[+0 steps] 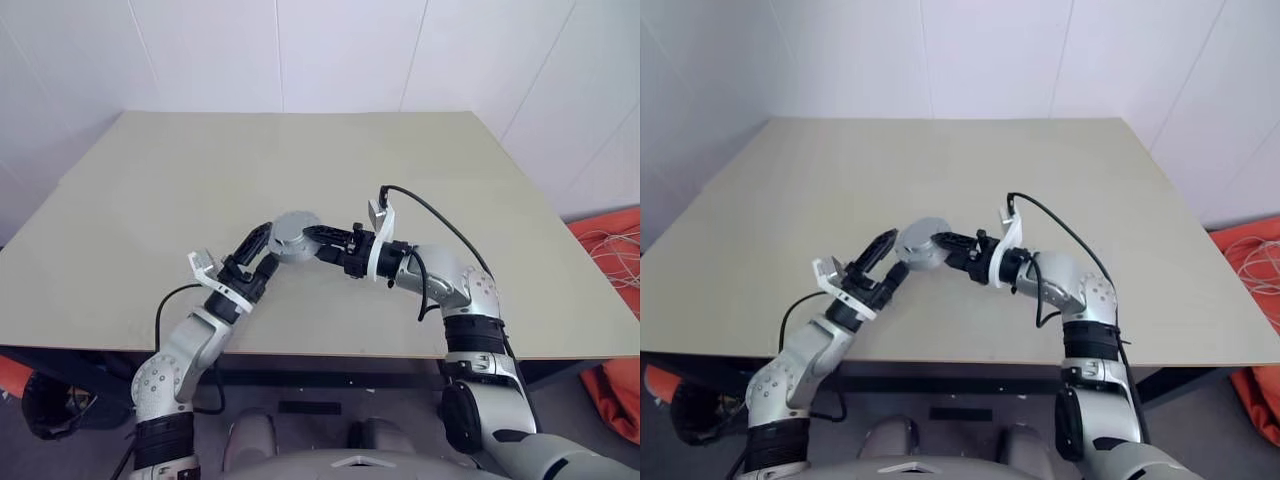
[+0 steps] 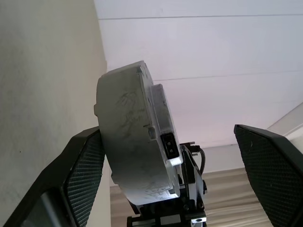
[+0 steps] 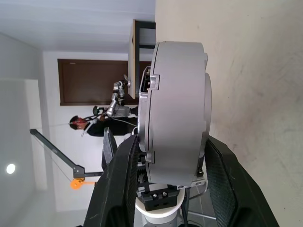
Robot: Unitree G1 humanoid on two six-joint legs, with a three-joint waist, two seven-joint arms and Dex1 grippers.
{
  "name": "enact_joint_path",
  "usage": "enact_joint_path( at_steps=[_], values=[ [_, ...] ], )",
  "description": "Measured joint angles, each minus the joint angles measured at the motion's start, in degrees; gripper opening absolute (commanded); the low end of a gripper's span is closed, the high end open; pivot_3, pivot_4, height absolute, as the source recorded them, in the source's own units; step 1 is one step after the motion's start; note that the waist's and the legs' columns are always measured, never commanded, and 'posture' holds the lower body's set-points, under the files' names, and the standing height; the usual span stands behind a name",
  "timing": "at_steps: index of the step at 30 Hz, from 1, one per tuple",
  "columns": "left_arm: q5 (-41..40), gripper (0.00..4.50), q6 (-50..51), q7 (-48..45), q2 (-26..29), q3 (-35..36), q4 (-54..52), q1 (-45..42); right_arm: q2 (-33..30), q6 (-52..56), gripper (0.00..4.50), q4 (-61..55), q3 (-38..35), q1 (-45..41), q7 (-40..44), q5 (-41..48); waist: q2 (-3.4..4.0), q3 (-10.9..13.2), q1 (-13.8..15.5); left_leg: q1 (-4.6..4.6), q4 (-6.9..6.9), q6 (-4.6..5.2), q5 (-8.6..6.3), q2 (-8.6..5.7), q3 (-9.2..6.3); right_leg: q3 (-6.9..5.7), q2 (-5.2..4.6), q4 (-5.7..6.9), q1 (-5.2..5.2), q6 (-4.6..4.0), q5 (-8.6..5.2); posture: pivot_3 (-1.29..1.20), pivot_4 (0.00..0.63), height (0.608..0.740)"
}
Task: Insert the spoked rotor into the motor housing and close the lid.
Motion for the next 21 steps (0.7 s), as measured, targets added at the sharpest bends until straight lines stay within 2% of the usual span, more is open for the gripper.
enact_joint_path(
  at_steps=[9,21],
  values=[
    [-1.40,4.49,0.03,4.18,-0.38,-0.45,-0.59,-0.44,-0.70,-1.02,1.99,-0.41,0.55,0.41,0.09,0.06,0.00,0.00,0.01,-0.03,0.04,0.00,0.00,-0.01,-0.02,-0.02,-0.02,0.00,-0.01,0.05,0.03,0.00,0.000,0.740],
    [-10.03,4.49,-0.72,11.28,0.75,-3.98,-6.68,4.69,-1.03,-1.69,1.99,-2.15,2.41,1.24,0.43,0.27,-0.05,-0.03,-0.03,0.01,0.12,0.00,0.00,-0.01,-0.03,-0.05,-0.05,-0.01,0.13,0.12,0.07,0.00,0.000,0.740]
  ],
)
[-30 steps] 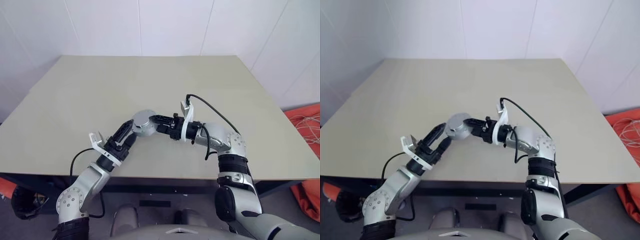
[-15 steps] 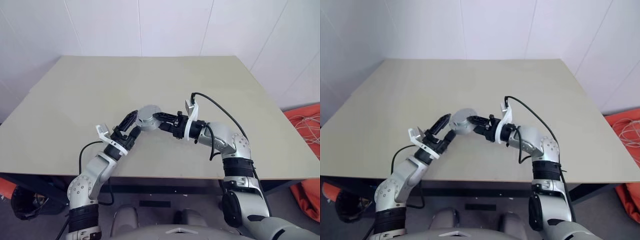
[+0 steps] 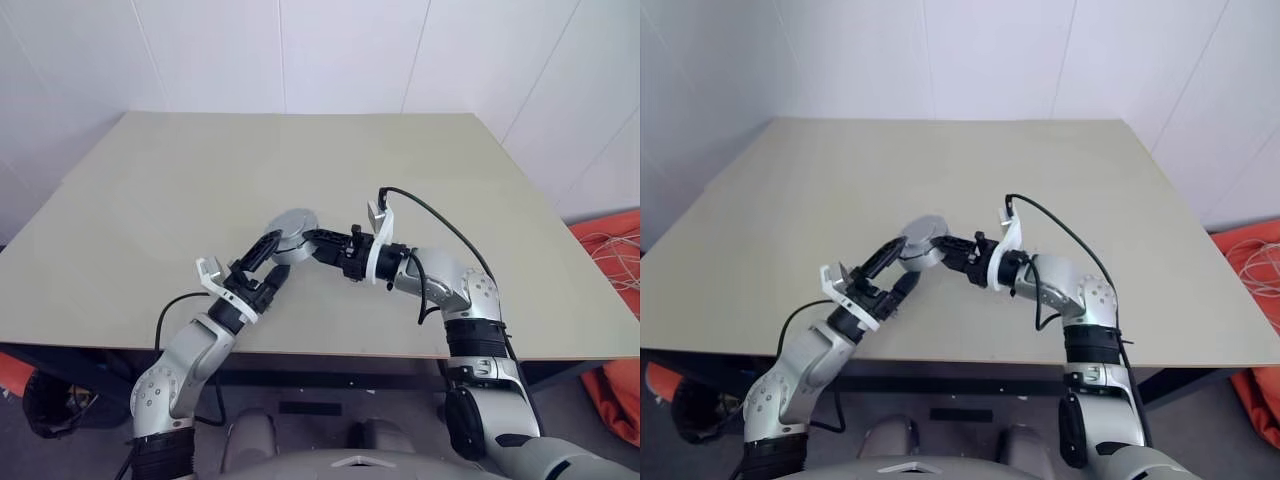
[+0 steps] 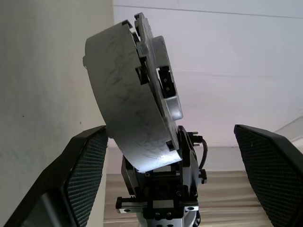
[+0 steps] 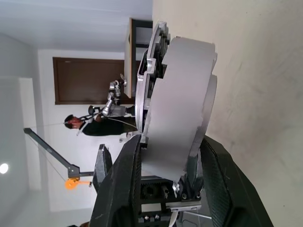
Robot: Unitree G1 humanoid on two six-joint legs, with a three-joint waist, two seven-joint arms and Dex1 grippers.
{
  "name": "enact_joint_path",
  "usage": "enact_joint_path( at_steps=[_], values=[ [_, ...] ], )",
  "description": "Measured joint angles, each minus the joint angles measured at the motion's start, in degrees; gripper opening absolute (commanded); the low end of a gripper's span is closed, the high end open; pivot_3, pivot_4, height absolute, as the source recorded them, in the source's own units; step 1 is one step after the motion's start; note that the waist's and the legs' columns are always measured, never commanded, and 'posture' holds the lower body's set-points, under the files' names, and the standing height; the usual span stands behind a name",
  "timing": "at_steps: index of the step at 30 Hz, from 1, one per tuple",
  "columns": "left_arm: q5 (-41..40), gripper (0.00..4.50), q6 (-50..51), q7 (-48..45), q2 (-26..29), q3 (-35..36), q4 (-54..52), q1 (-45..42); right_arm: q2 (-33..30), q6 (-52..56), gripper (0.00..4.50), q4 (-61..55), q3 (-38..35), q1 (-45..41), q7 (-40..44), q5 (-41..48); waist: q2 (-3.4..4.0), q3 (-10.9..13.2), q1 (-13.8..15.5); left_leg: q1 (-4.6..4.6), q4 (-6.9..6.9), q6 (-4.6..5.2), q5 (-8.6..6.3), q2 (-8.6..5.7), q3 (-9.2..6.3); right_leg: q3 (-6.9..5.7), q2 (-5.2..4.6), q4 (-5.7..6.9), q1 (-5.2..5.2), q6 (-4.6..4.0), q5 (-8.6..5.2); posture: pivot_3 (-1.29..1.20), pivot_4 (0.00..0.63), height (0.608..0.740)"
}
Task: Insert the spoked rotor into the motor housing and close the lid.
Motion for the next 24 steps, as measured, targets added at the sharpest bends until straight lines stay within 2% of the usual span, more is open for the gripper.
enact_joint_path(
  at_steps=[17,24],
  values=[
    [-1.06,4.49,-5.16,0.89,0.21,-2.14,-0.93,0.15,-0.43,0.11,1.99,0.00,0.30,0.17,1.26,0.00,-0.08,-0.05,-0.06,-0.03,0.06,0.00,0.00,0.00,0.00,0.00,-0.02,-0.01,0.08,0.06,0.03,0.00,0.000,0.740],
    [-1.00,4.49,-5.06,0.90,2.33,-2.75,-1.67,1.07,-0.76,-0.24,1.99,0.00,1.43,0.16,1.33,0.00,-0.09,-0.06,-0.08,-0.02,0.06,0.00,0.00,0.00,0.00,0.00,-0.01,0.00,0.08,0.07,0.03,0.00,0.000,0.740]
  ],
)
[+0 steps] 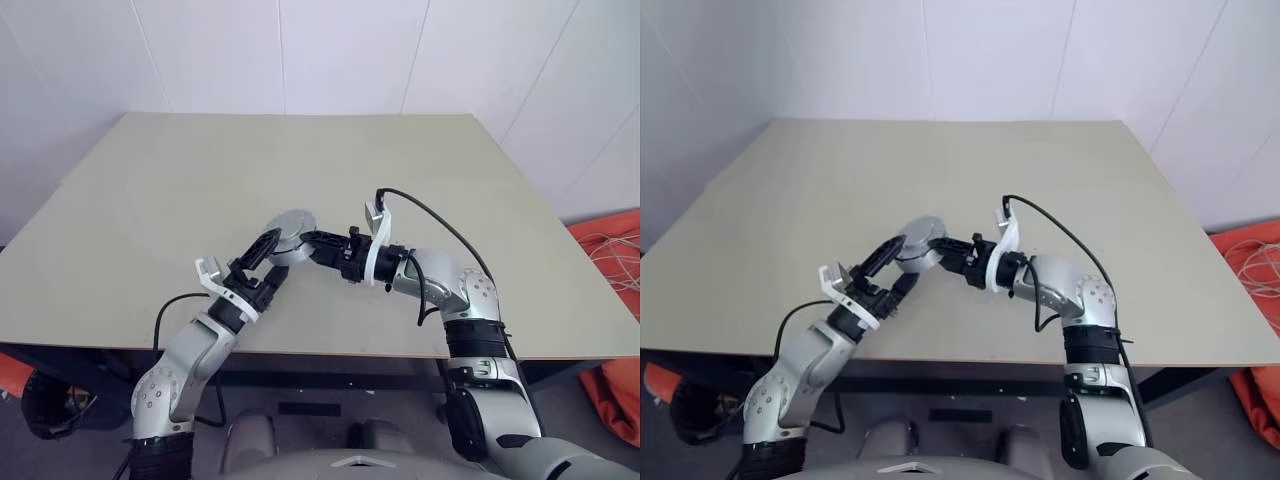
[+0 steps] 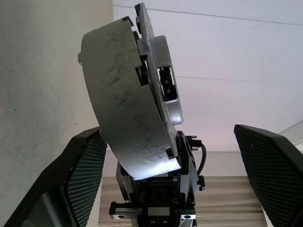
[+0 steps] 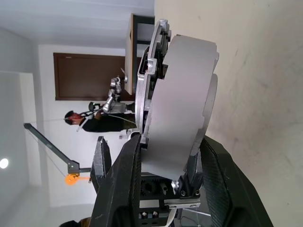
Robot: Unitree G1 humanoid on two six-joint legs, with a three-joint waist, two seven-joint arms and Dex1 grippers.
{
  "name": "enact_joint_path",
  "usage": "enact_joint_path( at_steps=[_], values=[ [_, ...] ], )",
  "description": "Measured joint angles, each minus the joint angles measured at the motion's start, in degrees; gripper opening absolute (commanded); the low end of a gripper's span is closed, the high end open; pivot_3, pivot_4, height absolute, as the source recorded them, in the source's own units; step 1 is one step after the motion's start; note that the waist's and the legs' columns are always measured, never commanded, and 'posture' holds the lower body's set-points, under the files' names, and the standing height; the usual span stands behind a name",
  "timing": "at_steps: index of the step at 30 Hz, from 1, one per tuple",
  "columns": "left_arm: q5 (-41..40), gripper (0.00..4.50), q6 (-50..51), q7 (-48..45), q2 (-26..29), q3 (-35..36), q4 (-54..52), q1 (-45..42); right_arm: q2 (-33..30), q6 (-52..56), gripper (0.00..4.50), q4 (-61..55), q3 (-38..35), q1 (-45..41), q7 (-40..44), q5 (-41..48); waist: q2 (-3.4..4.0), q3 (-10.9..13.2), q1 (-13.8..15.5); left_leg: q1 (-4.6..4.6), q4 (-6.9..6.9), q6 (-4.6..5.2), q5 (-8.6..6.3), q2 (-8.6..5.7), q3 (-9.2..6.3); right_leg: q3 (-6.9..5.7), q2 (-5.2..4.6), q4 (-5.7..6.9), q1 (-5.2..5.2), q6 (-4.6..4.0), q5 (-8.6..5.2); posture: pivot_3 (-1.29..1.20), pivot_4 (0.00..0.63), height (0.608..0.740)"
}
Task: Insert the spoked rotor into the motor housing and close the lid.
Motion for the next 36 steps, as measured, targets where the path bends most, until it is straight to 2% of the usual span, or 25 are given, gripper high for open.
enact_joint_path(
  at_steps=[11,15,25,36],
  values=[
    [-1.88,4.49,3.64,0.28,8.02,-2.31,-2.88,5.29,-0.76,-3.10,1.99,0.03,1.12,0.00,0.87,-0.02,-0.04,-0.03,-0.01,0.09,0.05,0.00,0.00,0.00,-0.01,0.00,0.00,0.01,0.00,0.00,0.00,0.00,0.000,0.740],
    [-1.00,4.49,4.45,-2.93,10.52,-2.33,-6.27,6.84,-1.88,-3.61,1.99,1.09,1.30,-0.03,3.15,-1.50,-0.10,-0.06,-0.01,0.10,0.06,0.00,0.00,0.01,-0.01,0.00,0.01,0.02,0.01,0.00,0.00,0.00,0.000,0.740],
    [5.36,4.49,1.48,-13.87,11.53,-0.63,-12.90,8.43,-2.71,-2.47,1.99,9.26,1.81,-0.26,13.12,-14.91,-0.15,-0.10,-0.06,0.09,0.09,0.00,0.00,0.01,0.00,0.02,0.02,0.03,0.01,0.00,0.00,0.00,0.000,0.740],
    [9.86,4.49,-3.55,-14.55,9.84,0.51,-12.65,7.92,-2.27,-0.06,1.99,12.62,0.45,-2.22,23.56,-27.84,-0.25,-0.19,-0.04,0.33,0.09,0.00,0.00,0.01,0.02,0.06,0.03,0.07,0.15,-0.03,-0.01,0.00,0.000,0.740]
  ],
)
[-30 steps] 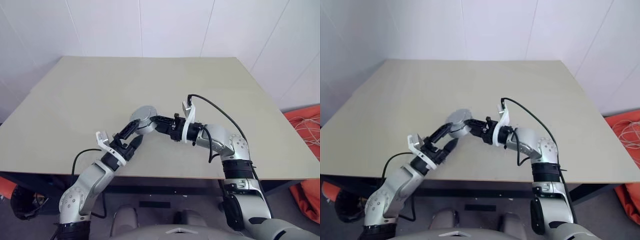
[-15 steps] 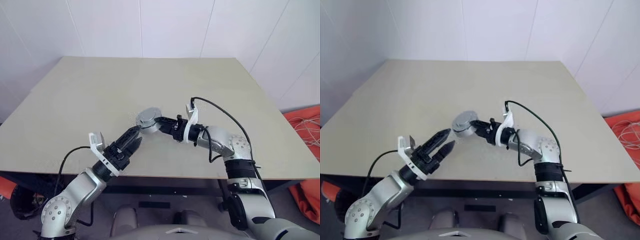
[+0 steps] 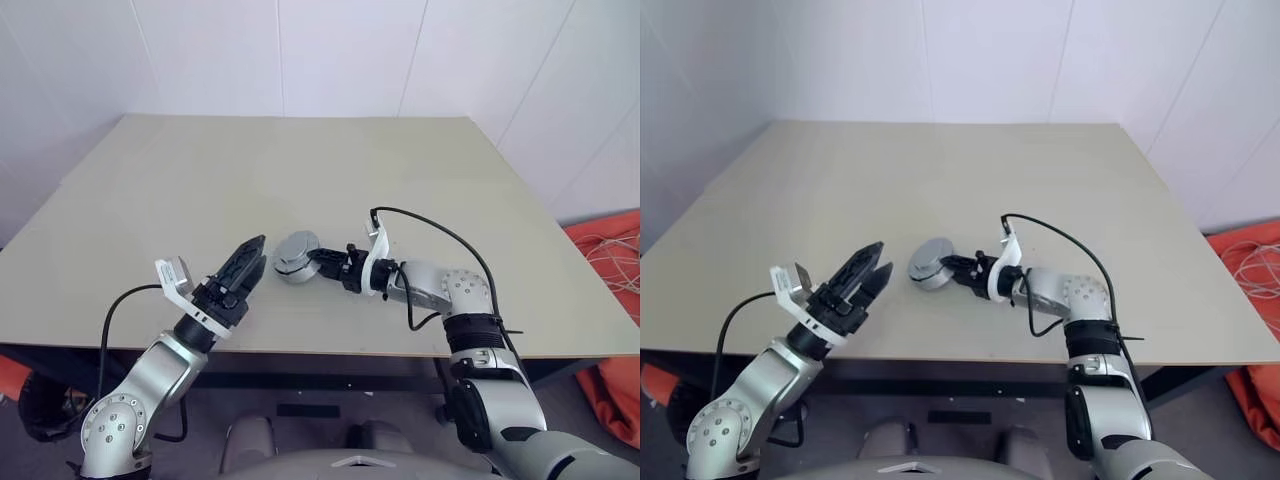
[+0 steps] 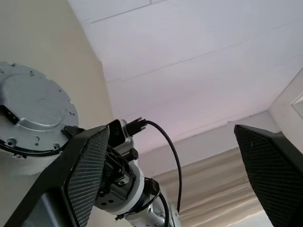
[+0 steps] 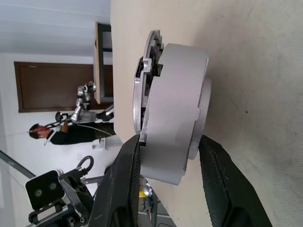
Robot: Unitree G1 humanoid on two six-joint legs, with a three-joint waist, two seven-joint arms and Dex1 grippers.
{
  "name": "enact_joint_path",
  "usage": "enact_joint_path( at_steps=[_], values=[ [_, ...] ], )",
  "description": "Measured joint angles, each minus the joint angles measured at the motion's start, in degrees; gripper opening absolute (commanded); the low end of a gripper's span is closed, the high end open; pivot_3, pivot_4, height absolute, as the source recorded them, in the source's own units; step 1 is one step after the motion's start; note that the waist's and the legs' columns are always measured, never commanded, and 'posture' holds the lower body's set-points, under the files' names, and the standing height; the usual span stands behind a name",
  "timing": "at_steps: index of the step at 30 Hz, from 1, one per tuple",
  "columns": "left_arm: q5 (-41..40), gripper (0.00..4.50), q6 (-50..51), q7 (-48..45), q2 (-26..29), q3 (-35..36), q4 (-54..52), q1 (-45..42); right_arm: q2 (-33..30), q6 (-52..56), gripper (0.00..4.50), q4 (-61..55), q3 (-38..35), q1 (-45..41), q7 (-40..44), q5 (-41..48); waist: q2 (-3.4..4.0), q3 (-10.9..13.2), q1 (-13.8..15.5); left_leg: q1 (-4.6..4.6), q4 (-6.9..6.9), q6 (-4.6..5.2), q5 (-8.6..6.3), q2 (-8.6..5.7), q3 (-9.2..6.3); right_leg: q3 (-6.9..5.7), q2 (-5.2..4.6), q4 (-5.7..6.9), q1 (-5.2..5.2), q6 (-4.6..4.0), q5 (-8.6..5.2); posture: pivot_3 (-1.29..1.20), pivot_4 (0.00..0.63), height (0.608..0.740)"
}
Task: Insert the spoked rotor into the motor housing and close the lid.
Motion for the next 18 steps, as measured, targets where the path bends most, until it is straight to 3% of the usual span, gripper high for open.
enact_joint_path(
  at_steps=[1,4,9,14,18],
  values=[
    [0.11,4.49,-0.33,-0.08,-0.05,0.08,0.20,0.00,-0.28,0.36,1.99,0.13,-0.12,-0.01,0.46,-1.19,-0.01,-0.01,0.01,0.05,0.00,0.00,0.00,0.00,0.00,0.00,0.00,0.00,0.05,-0.01,-0.01,0.00,0.000,0.740],
    [0.84,4.50,-0.65,-0.56,-0.08,0.32,0.76,-0.02,-1.49,1.77,2.64,1.01,-0.29,-0.01,1.38,-4.74,-0.06,-0.04,0.05,0.12,0.01,0.00,0.00,-0.01,0.01,0.02,0.00,-0.01,0.11,-0.21,-0.13,0.00,0.000,0.740],
    [2.37,4.50,-1.60,-1.26,-0.08,0.71,2.17,-1.41,-2.06,3.94,4.38,1.02,-2.22,-0.10,4.27,-7.73,-0.07,-0.06,0.03,0.41,0.01,0.00,0.00,0.00,0.02,0.03,0.01,0.00,0.30,-0.23,-0.14,0.00,0.000,0.740],
    [3.18,4.50,-1.68,-2.14,-0.07,1.34,2.38,-1.52,-2.76,5.48,4.48,-1.21,-3.53,-0.12,4.93,-10.28,-0.13,-0.15,0.35,0.58,0.01,0.01,0.00,-0.06,0.03,0.05,-0.07,-0.09,0.60,-0.23,-0.15,0.00,0.000,0.740],
    [3.85,4.50,-1.65,-3.09,-0.05,1.69,3.23,-1.39,-8.39,2.31,4.48,-14.71,-1.37,2.88,6.70,-18.38,-0.14,-0.15,0.48,0.58,0.03,0.01,-0.01,-0.08,0.08,0.04,-0.14,-0.16,0.67,-0.22,-0.15,0.00,0.000,0.740]
  ],
)
